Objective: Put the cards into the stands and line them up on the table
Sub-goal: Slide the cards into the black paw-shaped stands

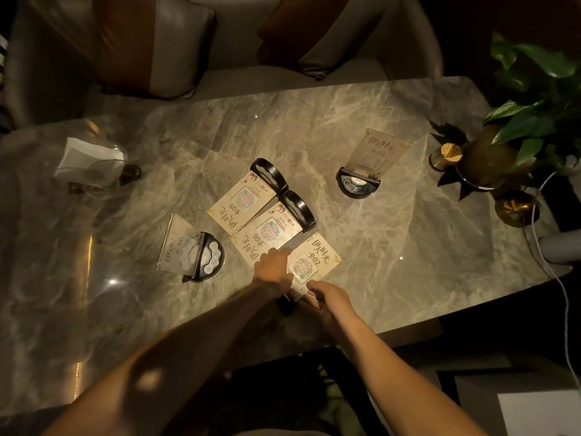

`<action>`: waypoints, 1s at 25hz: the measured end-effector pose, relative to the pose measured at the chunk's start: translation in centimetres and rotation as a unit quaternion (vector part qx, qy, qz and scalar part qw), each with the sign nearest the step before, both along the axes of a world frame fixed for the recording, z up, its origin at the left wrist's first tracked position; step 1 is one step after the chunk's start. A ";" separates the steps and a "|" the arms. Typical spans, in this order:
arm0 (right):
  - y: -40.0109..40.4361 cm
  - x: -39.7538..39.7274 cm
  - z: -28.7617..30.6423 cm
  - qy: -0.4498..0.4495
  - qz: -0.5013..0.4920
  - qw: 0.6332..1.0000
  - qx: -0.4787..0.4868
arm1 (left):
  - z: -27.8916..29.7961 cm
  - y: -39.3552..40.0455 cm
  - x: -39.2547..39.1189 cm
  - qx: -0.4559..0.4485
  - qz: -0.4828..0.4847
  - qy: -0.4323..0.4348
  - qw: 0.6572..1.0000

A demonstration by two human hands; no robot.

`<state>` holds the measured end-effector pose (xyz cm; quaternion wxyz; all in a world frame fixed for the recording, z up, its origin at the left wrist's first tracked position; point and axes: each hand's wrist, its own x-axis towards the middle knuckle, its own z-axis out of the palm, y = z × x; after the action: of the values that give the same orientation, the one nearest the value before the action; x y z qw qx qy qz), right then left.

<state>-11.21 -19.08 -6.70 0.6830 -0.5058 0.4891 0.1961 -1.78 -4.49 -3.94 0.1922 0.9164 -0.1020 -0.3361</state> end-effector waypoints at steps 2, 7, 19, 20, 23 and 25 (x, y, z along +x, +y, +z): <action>-0.2 0.0 1.2 -0.014 0.028 0.999 0.007 | -0.2 -0.1 0.1 -0.014 0.014 0.002 1.000; -3.2 1.0 6.8 -0.048 -0.013 0.999 -0.005 | 2.0 -2.5 0.6 -0.121 0.045 0.009 0.992; -14.9 8.5 11.1 -0.156 -0.006 0.965 -0.211 | 6.4 -14.5 7.3 -0.265 0.090 -0.056 0.958; -15.5 9.0 11.0 -0.159 -0.001 0.963 -0.219 | 6.3 -15.1 7.7 -0.265 0.097 -0.054 0.958; -16.9 9.7 10.1 -0.166 0.010 0.956 -0.243 | 5.9 -16.4 8.2 -0.256 0.117 -0.043 0.959; -17.4 9.7 9.3 -0.168 0.023 0.951 -0.259 | 5.5 -16.7 8.2 -0.260 0.124 -0.034 0.957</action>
<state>-1.48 -36.50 2.57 0.5966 -0.7018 0.3892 -0.0097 6.44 -21.24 1.55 0.4602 0.8513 -0.0778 -0.2397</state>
